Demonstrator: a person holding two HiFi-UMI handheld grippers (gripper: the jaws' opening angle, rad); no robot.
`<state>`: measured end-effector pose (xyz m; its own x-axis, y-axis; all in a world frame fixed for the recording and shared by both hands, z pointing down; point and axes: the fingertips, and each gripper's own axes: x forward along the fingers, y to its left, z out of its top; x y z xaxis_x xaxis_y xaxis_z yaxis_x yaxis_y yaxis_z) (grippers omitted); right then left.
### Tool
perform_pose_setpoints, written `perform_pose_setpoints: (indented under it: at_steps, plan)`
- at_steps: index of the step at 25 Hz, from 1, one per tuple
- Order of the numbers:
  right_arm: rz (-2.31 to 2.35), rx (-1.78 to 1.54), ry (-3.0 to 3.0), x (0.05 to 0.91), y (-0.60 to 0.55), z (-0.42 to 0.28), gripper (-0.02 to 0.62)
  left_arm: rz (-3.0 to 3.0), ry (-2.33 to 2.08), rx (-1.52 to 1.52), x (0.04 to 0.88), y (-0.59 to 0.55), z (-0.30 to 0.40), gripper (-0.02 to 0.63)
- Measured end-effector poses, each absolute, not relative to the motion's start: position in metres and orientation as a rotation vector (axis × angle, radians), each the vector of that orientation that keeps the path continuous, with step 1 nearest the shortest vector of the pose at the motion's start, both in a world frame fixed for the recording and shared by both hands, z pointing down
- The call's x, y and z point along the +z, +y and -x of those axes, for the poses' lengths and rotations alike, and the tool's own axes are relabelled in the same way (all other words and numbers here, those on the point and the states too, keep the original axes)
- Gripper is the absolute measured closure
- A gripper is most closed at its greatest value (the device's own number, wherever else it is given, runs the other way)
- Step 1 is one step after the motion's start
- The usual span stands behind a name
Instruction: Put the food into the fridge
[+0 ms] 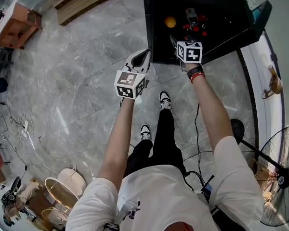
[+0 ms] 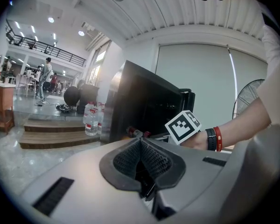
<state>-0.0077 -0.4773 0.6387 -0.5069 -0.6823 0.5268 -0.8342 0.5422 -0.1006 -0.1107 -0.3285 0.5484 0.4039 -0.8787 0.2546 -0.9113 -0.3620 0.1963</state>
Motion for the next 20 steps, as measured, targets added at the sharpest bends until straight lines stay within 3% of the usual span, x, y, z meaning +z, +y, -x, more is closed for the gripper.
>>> perform_pose_setpoints:
  at_steps: [20]
  plan:
    - [-1.313,0.478,-2.353,0.553,-0.417,-0.037,0.350,-2.415,-1.534,0.164,0.479,-0.292,0.100,0.586]
